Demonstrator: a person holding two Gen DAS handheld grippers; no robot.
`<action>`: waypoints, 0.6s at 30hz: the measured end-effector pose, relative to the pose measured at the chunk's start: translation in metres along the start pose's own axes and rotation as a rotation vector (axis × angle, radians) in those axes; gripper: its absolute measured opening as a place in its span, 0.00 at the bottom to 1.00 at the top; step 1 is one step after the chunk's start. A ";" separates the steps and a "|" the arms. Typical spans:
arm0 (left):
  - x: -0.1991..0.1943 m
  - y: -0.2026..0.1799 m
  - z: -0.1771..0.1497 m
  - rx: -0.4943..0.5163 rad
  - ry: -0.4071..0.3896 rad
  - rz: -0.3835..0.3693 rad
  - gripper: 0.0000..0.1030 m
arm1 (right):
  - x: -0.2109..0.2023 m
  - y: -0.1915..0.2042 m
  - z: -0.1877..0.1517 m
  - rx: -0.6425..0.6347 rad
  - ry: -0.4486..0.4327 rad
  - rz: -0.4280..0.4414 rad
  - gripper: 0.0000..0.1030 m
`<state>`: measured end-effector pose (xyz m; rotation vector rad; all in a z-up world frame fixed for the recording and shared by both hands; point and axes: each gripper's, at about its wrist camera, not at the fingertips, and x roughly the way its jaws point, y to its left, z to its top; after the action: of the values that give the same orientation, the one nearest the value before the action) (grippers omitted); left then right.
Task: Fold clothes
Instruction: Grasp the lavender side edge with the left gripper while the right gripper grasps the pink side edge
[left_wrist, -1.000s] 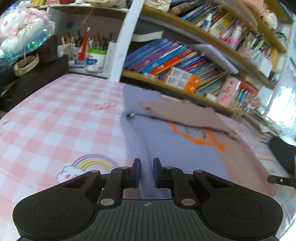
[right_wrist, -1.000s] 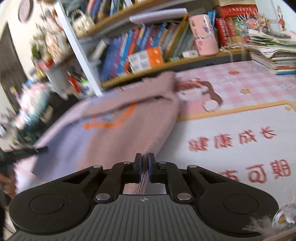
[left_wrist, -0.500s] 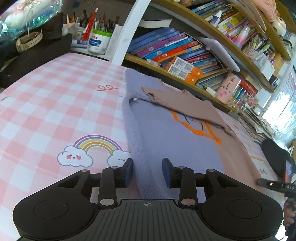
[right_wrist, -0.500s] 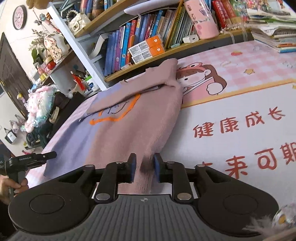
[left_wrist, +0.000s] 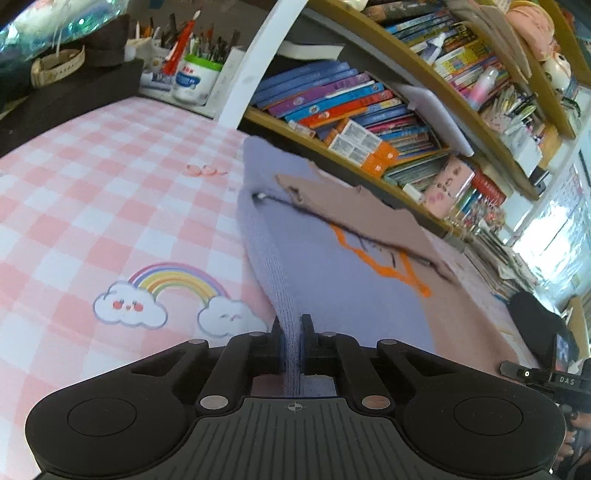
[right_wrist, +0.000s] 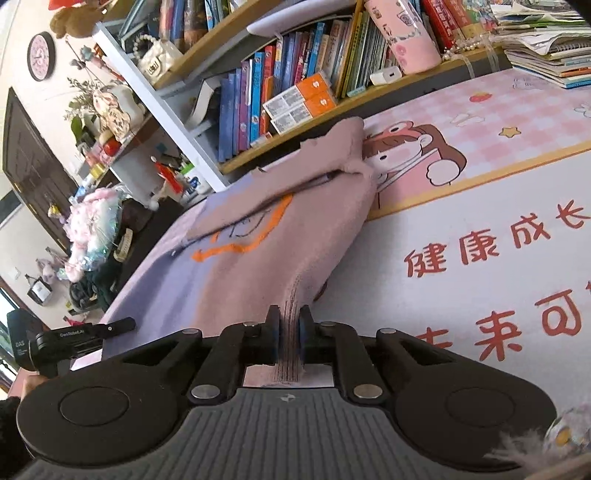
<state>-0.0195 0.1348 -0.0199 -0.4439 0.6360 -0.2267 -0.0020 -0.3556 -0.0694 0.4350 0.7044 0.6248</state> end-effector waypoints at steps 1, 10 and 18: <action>-0.001 -0.003 0.002 0.006 -0.006 -0.010 0.05 | -0.001 0.000 0.001 0.002 -0.004 0.005 0.08; 0.005 0.001 0.008 -0.027 0.048 -0.055 0.11 | -0.001 -0.006 -0.003 0.028 0.017 0.009 0.12; 0.007 0.008 0.006 -0.069 0.095 -0.046 0.24 | 0.012 -0.011 0.006 0.048 0.066 0.035 0.14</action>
<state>-0.0096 0.1413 -0.0235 -0.5171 0.7289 -0.2718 0.0136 -0.3563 -0.0774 0.4737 0.7775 0.6591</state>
